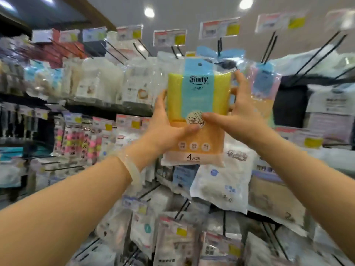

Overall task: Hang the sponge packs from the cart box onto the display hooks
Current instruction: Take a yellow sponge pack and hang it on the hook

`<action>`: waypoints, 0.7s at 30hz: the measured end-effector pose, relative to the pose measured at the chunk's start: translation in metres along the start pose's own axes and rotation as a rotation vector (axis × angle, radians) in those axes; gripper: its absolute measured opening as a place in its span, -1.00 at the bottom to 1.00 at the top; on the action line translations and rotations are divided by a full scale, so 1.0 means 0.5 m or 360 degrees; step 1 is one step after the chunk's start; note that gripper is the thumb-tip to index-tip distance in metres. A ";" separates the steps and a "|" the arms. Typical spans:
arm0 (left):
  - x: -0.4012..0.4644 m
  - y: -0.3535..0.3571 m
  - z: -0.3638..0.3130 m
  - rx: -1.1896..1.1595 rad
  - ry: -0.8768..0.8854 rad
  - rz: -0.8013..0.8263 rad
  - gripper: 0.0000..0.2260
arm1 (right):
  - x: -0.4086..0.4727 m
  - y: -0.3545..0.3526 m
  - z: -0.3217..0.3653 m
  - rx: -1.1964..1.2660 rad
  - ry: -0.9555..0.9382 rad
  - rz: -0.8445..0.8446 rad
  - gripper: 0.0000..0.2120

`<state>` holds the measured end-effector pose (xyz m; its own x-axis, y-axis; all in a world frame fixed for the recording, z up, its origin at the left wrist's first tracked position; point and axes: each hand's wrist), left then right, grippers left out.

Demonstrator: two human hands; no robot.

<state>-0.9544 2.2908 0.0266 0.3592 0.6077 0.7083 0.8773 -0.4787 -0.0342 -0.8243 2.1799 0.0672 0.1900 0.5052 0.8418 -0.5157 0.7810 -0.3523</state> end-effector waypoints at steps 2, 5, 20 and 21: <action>0.028 0.047 -0.024 -0.0048 0.0053 0.0074 -0.03 | 0.014 -0.063 -0.005 -0.0064 -0.0022 -0.0061 0.06; 0.059 0.109 -0.052 -0.0122 0.0049 0.0229 -0.02 | 0.025 -0.145 -0.016 -0.0099 -0.0031 -0.0087 0.08; 0.187 0.279 -0.115 0.0179 0.0168 0.0460 0.02 | 0.160 -0.328 -0.088 0.0008 0.0257 -0.0019 -0.30; 0.199 0.284 -0.118 0.0210 0.0173 0.0469 0.04 | 0.174 -0.332 -0.092 0.0003 0.0263 -0.0009 -0.29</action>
<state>-0.8131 2.2459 0.1335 0.5738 0.3811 0.7249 0.7770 -0.5332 -0.3347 -0.6837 2.1108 0.1801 0.3278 0.5544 0.7650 -0.5158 0.7834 -0.3467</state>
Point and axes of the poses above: each hand's wrist, its own x-axis towards the middle knuckle, its own y-axis out of the palm, z = x × y, and after that the axes turned 3 degrees about -z, right-handed
